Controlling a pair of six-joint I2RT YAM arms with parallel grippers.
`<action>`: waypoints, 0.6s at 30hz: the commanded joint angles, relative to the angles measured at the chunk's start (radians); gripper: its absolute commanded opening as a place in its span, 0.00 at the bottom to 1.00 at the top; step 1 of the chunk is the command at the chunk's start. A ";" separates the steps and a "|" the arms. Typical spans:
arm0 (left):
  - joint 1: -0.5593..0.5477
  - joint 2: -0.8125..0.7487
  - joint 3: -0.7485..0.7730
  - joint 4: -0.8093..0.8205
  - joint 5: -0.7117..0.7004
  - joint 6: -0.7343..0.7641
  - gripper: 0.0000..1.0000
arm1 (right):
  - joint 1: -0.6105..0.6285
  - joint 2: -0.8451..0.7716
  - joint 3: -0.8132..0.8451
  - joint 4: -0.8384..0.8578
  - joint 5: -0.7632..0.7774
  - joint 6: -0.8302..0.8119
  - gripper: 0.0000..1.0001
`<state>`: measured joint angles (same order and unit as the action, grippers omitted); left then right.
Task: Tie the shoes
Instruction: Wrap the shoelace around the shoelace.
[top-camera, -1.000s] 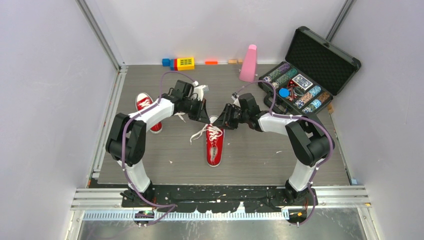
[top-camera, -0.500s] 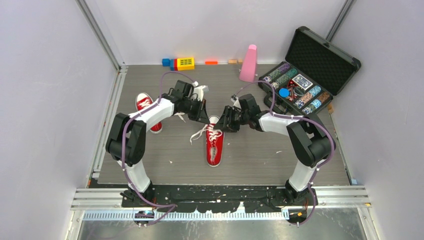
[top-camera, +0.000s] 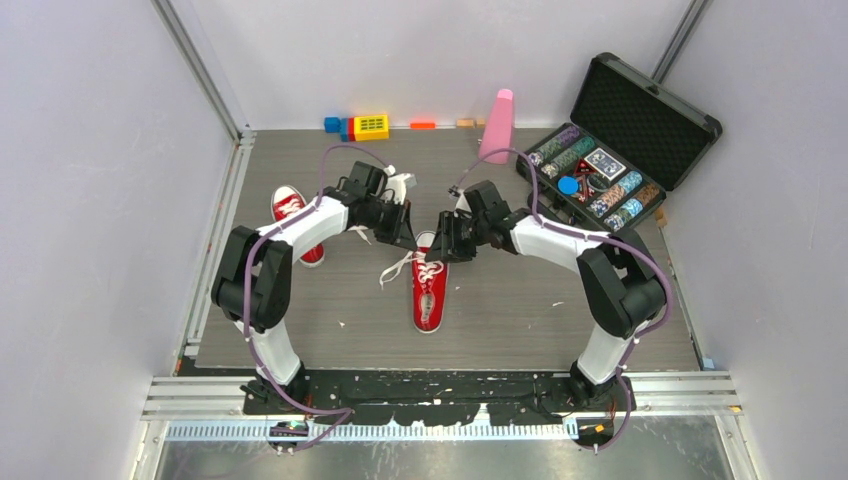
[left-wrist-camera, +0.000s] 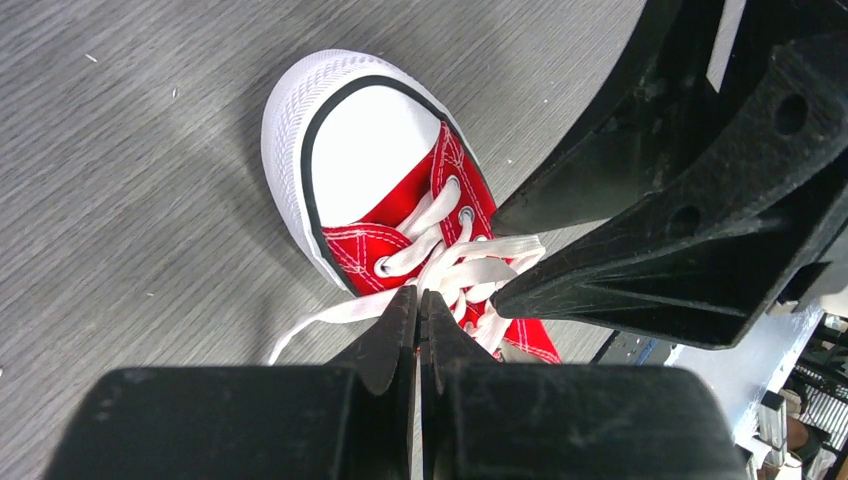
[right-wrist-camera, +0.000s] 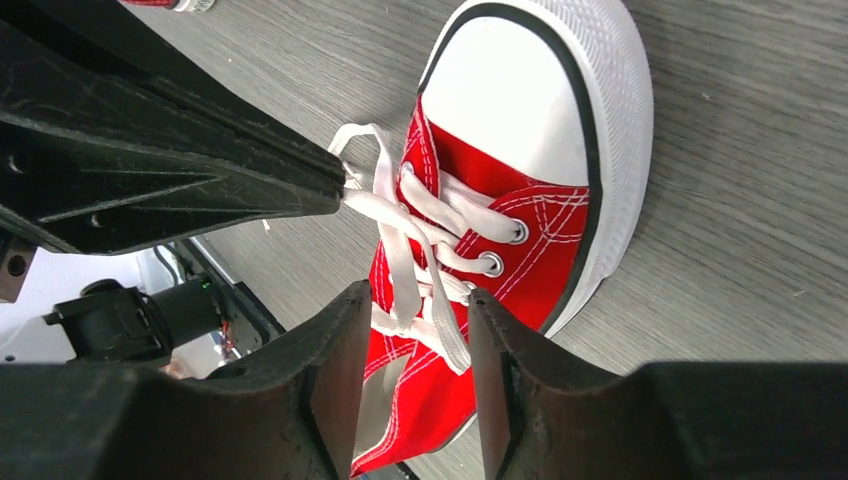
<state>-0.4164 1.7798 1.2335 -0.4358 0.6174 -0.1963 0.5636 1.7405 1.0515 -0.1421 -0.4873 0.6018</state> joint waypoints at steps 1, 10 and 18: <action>0.006 -0.044 0.009 -0.019 -0.007 0.020 0.00 | 0.028 -0.036 0.073 -0.116 0.071 -0.095 0.45; 0.005 -0.069 0.009 -0.041 -0.032 0.020 0.00 | 0.069 -0.012 0.139 -0.211 0.148 -0.163 0.45; 0.006 -0.089 -0.003 -0.043 -0.038 0.017 0.00 | 0.070 0.015 0.153 -0.201 0.153 -0.151 0.38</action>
<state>-0.4164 1.7500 1.2335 -0.4702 0.5831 -0.1940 0.6277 1.7416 1.1599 -0.3405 -0.3492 0.4641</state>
